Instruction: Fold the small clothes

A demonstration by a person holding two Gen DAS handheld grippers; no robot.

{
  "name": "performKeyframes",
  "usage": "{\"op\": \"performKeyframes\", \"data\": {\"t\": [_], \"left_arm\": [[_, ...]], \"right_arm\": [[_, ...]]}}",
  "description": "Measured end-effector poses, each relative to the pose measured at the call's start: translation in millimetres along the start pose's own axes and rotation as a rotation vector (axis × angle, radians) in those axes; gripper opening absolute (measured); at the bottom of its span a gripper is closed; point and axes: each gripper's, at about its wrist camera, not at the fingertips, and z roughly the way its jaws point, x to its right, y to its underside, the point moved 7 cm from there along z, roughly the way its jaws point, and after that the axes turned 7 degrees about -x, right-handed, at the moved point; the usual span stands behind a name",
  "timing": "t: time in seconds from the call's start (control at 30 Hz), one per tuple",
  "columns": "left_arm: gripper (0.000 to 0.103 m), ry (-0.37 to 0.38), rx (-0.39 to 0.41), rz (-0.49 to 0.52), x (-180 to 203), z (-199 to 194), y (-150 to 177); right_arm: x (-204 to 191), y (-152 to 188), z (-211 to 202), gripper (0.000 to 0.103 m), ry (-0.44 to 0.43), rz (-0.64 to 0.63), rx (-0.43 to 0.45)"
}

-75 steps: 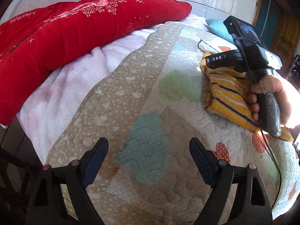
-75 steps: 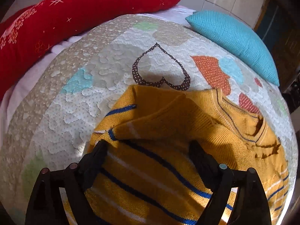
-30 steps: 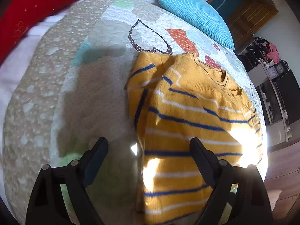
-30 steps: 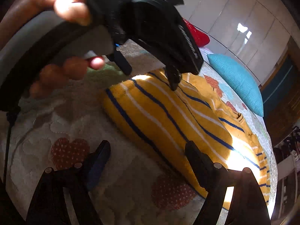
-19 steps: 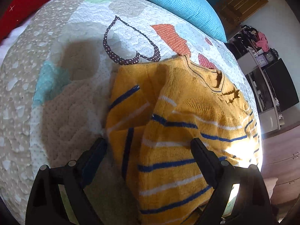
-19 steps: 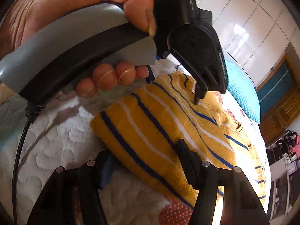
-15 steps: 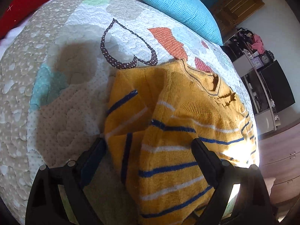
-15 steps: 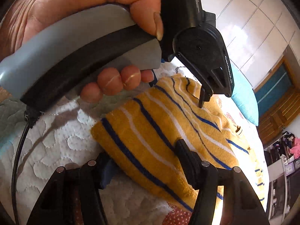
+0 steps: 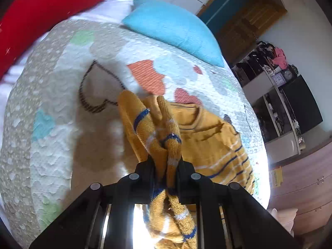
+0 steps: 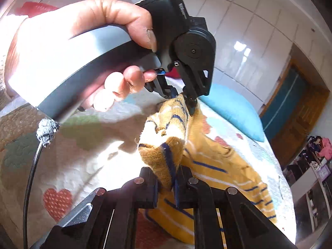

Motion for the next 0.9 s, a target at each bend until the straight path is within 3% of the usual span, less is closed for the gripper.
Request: {"op": "performKeyframes", "data": {"t": [0.1, 0.23, 0.37, 0.47, 0.57, 0.7, 0.77, 0.9], "left_arm": [[0.015, 0.004, -0.001, 0.096, 72.5, 14.9, -12.7], [0.015, 0.006, -0.043, 0.216, 164.9, 67.6, -14.1], [0.018, -0.044, -0.137, 0.274, 212.0, 134.4, 1.8], [0.022, -0.051, -0.182, 0.264, 221.4, 162.1, 13.5], [0.035, 0.023, -0.19, 0.242, 227.8, 151.7, 19.9], [0.063, 0.04, -0.095, 0.172, 212.6, 107.1, 15.3], [0.065, 0.014, -0.047, 0.157, 197.4, 84.8, 17.2], [0.065, -0.122, -0.017, 0.139, 156.0, 62.6, 36.5]], "right_arm": [[68.0, 20.7, -13.9, 0.011, 0.046, 0.128, 0.001], [156.9, 68.5, -18.3, 0.011, 0.051, 0.373, -0.057], [206.4, 125.5, -5.6, 0.011, 0.045, 0.539, -0.151], [211.7, 159.9, 2.5, 0.011, -0.033, 0.655, -0.212], [216.0, 174.5, 7.4, 0.012, -0.105, 0.734, -0.217], [220.2, 180.6, 10.1, 0.016, -0.154, 0.805, -0.211], [219.6, 185.0, 8.8, 0.017, -0.186, 0.839, -0.21], [225.3, 197.1, -1.1, 0.023, -0.232, 0.875, -0.218]]}}
